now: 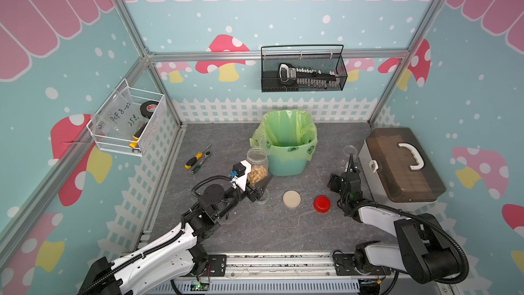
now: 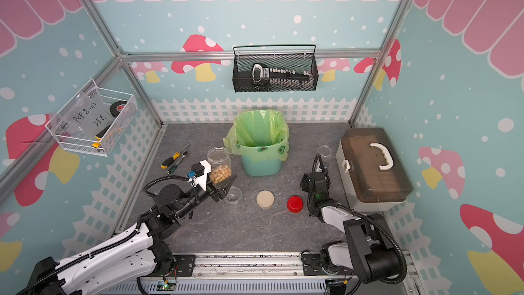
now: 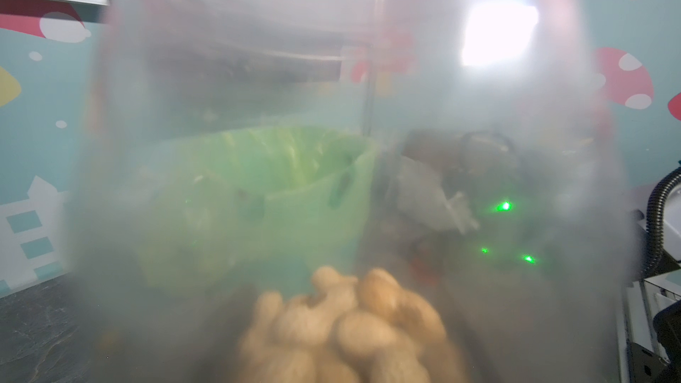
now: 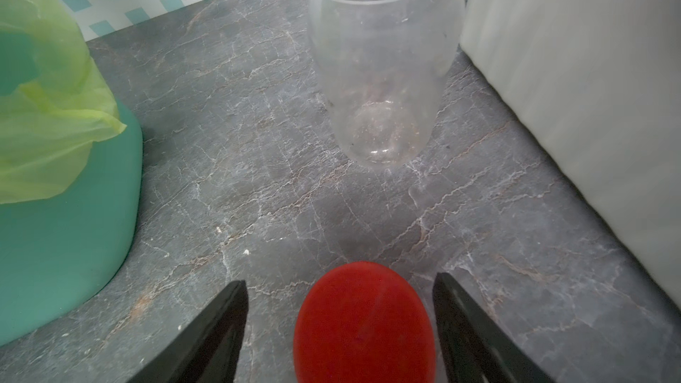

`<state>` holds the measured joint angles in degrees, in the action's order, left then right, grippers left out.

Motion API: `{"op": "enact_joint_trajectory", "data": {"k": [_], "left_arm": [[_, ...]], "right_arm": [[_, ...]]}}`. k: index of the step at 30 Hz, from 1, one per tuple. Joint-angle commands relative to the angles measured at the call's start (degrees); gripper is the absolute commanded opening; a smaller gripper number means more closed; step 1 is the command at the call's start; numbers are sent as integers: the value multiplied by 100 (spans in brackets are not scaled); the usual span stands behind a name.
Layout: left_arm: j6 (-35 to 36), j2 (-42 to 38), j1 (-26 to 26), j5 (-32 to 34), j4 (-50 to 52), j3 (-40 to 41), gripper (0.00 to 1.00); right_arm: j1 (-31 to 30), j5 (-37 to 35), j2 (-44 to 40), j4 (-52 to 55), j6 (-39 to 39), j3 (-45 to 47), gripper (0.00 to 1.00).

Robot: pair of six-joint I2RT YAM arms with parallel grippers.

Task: Empty moldy peanuts from jars
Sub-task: Place the lid at the center of the board.

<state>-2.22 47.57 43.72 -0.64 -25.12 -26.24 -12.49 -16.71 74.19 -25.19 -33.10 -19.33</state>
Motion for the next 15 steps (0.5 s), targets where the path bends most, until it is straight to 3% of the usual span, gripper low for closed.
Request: {"op": "enact_joint_trajectory", "data": {"k": [1,9,15], "left_arm": [[3,-115,-58,-31,-164,73,29],[-50,-64,-83,-54,-190,66,28],[-85,71,-101,-142,-221,14,29]], "right_arm": [[-43,76,-60,58,-76,-40,79],[-43,872,-437,665,433,-317,87],[-25,1841,-1432,1339,803,-521,99]]}}
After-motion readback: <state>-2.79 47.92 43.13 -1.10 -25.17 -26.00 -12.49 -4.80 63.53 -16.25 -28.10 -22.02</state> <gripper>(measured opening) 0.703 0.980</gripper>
